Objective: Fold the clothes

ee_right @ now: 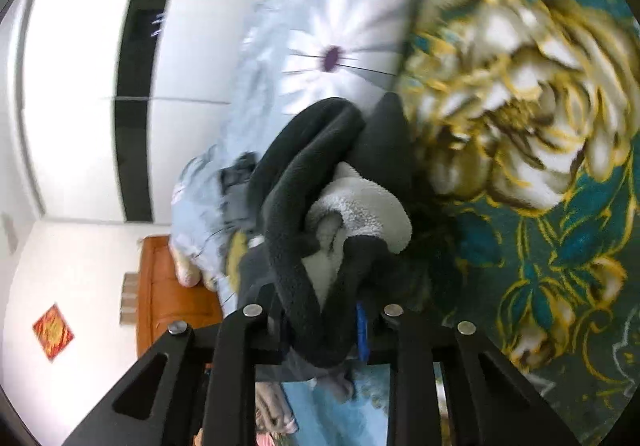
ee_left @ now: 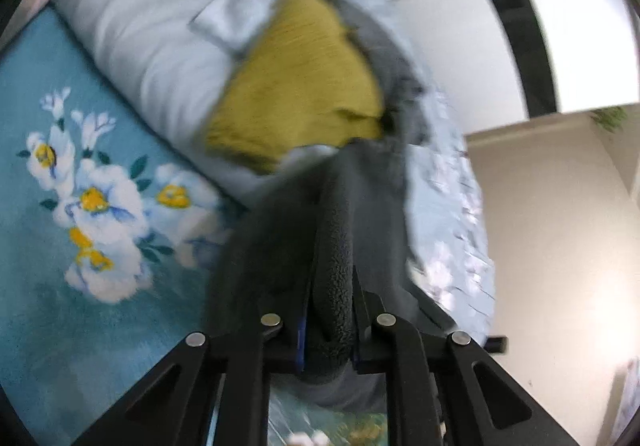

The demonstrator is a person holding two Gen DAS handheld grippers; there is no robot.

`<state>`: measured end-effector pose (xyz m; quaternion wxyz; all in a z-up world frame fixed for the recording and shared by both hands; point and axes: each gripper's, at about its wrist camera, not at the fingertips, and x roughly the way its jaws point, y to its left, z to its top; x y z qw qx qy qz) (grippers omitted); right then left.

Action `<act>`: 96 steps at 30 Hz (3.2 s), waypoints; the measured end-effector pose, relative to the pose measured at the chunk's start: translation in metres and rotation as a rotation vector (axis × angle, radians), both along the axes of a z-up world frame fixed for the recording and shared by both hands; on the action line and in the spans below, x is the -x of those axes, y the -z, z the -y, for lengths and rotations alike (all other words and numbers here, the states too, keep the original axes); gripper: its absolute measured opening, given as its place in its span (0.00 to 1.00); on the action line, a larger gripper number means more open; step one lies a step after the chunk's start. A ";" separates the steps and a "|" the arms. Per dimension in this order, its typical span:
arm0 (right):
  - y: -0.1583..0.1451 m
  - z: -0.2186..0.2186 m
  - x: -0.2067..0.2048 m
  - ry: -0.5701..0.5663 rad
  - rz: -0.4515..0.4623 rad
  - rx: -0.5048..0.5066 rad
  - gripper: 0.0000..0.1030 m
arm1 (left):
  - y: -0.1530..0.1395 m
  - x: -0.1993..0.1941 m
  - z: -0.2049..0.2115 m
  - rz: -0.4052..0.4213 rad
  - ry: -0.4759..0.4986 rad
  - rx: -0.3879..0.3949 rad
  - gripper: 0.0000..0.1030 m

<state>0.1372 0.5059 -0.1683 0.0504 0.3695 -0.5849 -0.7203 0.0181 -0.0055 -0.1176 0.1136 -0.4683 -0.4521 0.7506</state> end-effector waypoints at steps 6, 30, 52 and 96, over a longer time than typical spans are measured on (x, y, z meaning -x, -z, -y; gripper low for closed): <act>-0.011 -0.003 -0.060 -0.036 0.000 -0.044 0.24 | 0.012 -0.081 0.020 0.026 0.046 0.098 0.15; -0.001 -0.039 -0.076 -0.048 0.121 -0.158 0.41 | 0.056 -0.028 0.005 0.157 0.227 0.224 0.54; -0.012 0.001 0.033 -0.309 0.091 -0.447 0.10 | 0.002 -0.002 -0.025 -0.089 0.287 0.348 0.09; 0.035 -0.059 -0.018 -0.054 0.110 -0.203 0.07 | 0.055 0.042 -0.028 0.046 0.287 0.290 0.09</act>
